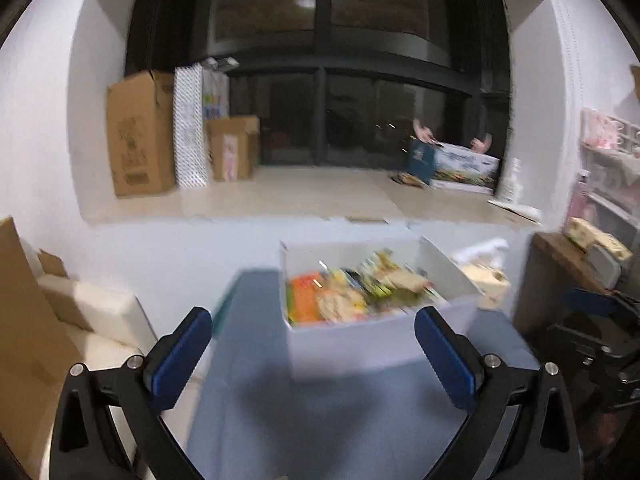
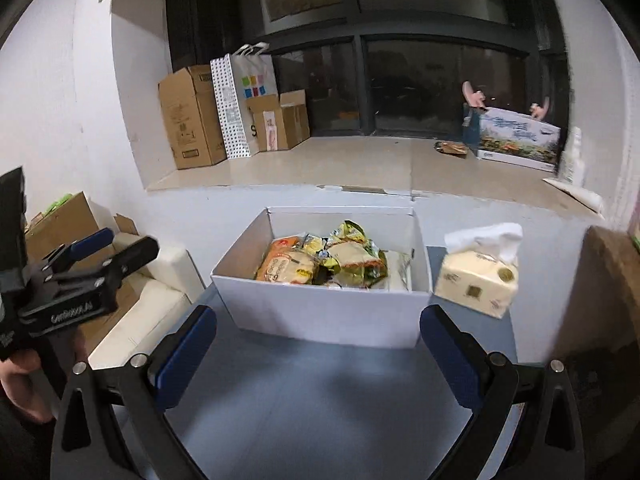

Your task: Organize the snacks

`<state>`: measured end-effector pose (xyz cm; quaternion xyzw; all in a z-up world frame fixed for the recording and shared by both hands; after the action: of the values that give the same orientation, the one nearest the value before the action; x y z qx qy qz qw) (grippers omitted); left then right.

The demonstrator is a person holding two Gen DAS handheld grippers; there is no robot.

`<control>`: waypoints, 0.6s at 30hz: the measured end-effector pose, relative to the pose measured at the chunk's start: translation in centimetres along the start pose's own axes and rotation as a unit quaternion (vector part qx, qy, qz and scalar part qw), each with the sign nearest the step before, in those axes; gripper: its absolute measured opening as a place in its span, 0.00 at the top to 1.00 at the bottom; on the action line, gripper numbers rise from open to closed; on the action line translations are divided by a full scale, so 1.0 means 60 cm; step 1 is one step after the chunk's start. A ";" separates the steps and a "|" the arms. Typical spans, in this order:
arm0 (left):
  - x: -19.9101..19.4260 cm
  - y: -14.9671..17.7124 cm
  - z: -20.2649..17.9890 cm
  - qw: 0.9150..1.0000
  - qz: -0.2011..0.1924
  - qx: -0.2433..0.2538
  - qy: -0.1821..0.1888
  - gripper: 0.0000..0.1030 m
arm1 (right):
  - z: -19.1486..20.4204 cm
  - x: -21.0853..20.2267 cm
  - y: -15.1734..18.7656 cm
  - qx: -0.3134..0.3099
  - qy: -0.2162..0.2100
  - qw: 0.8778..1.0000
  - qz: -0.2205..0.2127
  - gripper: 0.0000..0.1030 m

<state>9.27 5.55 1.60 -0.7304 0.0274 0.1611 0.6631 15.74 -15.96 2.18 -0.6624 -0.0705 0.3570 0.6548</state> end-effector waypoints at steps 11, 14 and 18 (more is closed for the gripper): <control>-0.115 0.047 -0.042 0.997 0.035 -0.036 0.052 0.00 | 0.023 -0.127 0.045 -0.018 0.030 0.999 -0.032 0.00; -0.116 0.059 -0.056 0.996 0.055 -0.034 0.067 0.00 | 0.026 -0.143 0.056 -0.010 0.022 0.999 -0.028 0.00; -0.111 0.064 -0.074 0.996 0.064 -0.010 0.064 0.00 | 0.025 -0.145 0.058 -0.011 0.024 0.999 -0.026 0.00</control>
<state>2.84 -0.39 0.04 -0.7425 0.1142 0.1565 0.6412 7.20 -20.05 2.44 -0.6756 -0.0761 0.3230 0.6584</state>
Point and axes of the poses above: each gripper's, at about its wrist camera, not at the fingertips, and x roughly the way its jaws point, z to its left, y to its underside, the point moved 2 cm from there along x, roughly the way its jaws point, and after that the axes turned 14 degrees about -z, right-handed, at the moved point
